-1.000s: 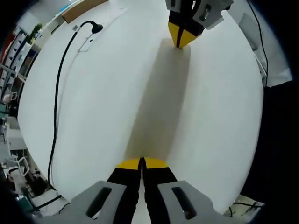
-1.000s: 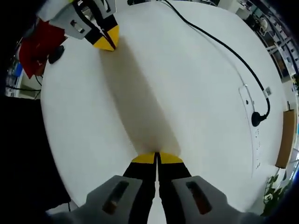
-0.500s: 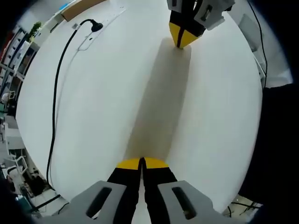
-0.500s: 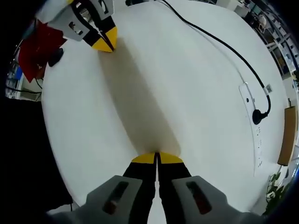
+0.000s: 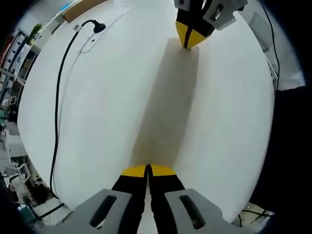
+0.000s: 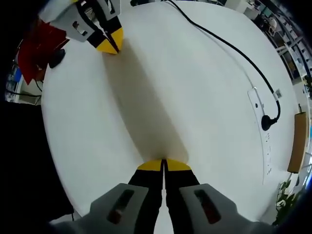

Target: Arrange the utensils inside the cutlery case until each visible utensil rests in its matching compartment.

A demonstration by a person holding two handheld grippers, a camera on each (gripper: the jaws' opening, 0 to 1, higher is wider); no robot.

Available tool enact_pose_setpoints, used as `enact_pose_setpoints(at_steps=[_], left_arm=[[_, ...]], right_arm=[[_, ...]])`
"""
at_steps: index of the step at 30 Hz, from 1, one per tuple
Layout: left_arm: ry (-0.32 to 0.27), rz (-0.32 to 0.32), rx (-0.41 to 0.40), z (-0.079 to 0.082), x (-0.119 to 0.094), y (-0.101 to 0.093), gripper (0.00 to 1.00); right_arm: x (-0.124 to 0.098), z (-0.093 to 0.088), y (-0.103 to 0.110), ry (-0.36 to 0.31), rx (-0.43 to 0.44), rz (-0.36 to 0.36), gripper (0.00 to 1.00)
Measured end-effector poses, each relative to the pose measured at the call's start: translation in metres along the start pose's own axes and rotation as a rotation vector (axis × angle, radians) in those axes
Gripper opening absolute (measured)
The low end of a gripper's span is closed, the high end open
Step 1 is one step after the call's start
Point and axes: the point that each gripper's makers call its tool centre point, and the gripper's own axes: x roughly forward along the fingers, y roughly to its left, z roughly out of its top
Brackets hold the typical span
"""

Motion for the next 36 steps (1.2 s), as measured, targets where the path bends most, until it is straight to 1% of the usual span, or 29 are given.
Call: enact_pose_setpoints(at_steps=[8, 10, 11, 12, 13, 14, 15, 16, 17, 19, 20, 21, 23, 25, 26, 28, 30, 32, 34, 35, 36], left_arm=[[0.001, -0.003, -0.007, 0.0, -0.001, 0.0, 0.01], [0.0, -0.005, -0.006, 0.0, -0.001, 0.0, 0.01], [-0.002, -0.006, -0.008, -0.001, -0.001, 0.0, 0.01], [-0.006, -0.007, -0.013, -0.001, -0.001, 0.0, 0.01], [-0.011, -0.009, -0.019, -0.001, -0.001, 0.0, 0.01], [-0.014, -0.009, -0.023, -0.001, -0.001, 0.001, 0.01], [-0.016, -0.01, -0.026, -0.001, -0.001, 0.0, 0.01], [-0.019, -0.009, -0.029, -0.001, -0.001, 0.0, 0.01], [-0.022, -0.008, -0.027, -0.001, 0.0, 0.001, 0.01], [-0.023, -0.012, -0.035, -0.001, 0.0, 0.001, 0.01], [-0.024, -0.014, -0.04, -0.001, 0.0, 0.001, 0.01], [-0.026, -0.017, -0.045, -0.001, 0.0, 0.001, 0.01], [-0.03, -0.019, -0.055, -0.001, 0.0, 0.001, 0.01], [-0.032, -0.018, -0.051, -0.001, 0.0, 0.001, 0.01], [-0.035, -0.017, -0.037, -0.001, 0.0, 0.001, 0.01], [-0.036, -0.015, -0.028, -0.001, 0.001, 0.001, 0.01], [-0.034, -0.013, -0.026, -0.001, 0.001, 0.001, 0.01], [-0.032, -0.016, -0.022, -0.001, 0.001, 0.001, 0.01], [-0.028, -0.02, -0.031, -0.001, 0.001, 0.002, 0.01], [-0.028, -0.02, -0.034, -0.001, 0.001, 0.002, 0.01], [-0.03, -0.019, -0.034, -0.002, 0.001, 0.001, 0.01]], right_arm=[[0.0, 0.0, 0.0, 0.001, 0.004, 0.014, 0.0], [-0.001, 0.0, -0.001, -0.022, 0.013, 0.039, 0.0], [-0.001, 0.0, -0.001, -0.038, 0.03, 0.05, 0.0], [-0.003, -0.002, 0.001, -0.049, 0.095, 0.066, 0.0], [-0.005, -0.007, -0.002, -0.028, 0.114, 0.048, 0.0], [-0.006, -0.008, -0.003, -0.039, 0.101, 0.034, 0.0], [-0.007, -0.01, 0.0, -0.039, 0.091, 0.038, 0.0], [-0.007, -0.014, 0.006, -0.018, 0.076, 0.062, 0.0], [-0.007, -0.015, 0.008, -0.01, 0.067, 0.066, 0.0], [-0.002, -0.017, 0.006, 0.006, 0.054, 0.039, 0.0], [0.0, -0.022, 0.004, 0.037, 0.041, 0.023, 0.0], [0.0, -0.02, 0.004, 0.038, 0.009, 0.026, 0.0], [-0.001, -0.018, 0.004, 0.047, 0.034, 0.023, 0.0], [-0.002, -0.019, 0.003, 0.043, 0.053, 0.03, 0.0], [-0.002, -0.019, 0.004, 0.03, 0.112, 0.052, 0.0], [-0.002, -0.02, 0.002, 0.033, 0.1, 0.057, 0.0], [-0.002, -0.019, 0.004, 0.037, 0.062, 0.038, 0.0], [-0.001, -0.019, 0.004, 0.045, 0.068, 0.039, 0.0], [-0.002, -0.019, 0.005, 0.051, 0.052, 0.041, 0.0], [-0.005, -0.017, 0.006, 0.042, 0.045, 0.035, 0.0], [-0.006, -0.006, 0.009, -0.011, 0.058, 0.05, 0.0]])
